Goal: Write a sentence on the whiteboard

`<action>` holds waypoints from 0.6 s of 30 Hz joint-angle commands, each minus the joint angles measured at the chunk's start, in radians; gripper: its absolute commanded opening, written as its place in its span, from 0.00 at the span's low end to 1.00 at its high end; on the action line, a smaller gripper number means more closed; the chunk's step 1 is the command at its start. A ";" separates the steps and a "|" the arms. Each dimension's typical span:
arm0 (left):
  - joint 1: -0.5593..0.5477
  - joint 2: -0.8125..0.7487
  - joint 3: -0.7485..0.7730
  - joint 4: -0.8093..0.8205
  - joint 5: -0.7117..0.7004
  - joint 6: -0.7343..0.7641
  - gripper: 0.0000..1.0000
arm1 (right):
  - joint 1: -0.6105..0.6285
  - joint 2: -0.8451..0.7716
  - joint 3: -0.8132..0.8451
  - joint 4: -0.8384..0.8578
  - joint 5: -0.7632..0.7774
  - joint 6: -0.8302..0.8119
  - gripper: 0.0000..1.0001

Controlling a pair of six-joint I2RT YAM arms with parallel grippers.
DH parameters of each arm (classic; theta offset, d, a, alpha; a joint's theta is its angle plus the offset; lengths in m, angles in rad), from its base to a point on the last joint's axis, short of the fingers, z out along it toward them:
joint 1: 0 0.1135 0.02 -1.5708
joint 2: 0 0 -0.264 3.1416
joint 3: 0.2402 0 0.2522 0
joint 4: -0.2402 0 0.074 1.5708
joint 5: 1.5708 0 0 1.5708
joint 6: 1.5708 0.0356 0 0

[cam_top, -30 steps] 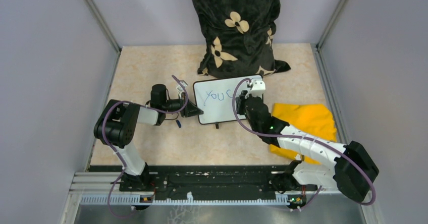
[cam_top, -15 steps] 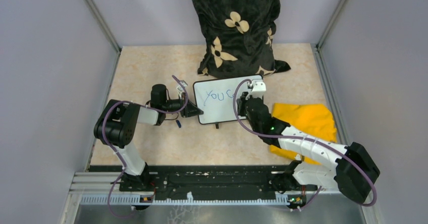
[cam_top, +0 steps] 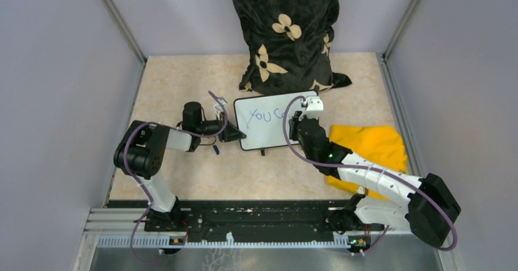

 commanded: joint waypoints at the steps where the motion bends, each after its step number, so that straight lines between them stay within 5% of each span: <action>1: -0.003 0.010 0.010 -0.026 -0.021 0.034 0.23 | -0.012 -0.023 0.044 0.027 0.037 -0.029 0.00; 18: -0.003 0.010 0.010 -0.028 -0.022 0.036 0.23 | -0.012 0.002 0.084 0.054 0.031 -0.051 0.00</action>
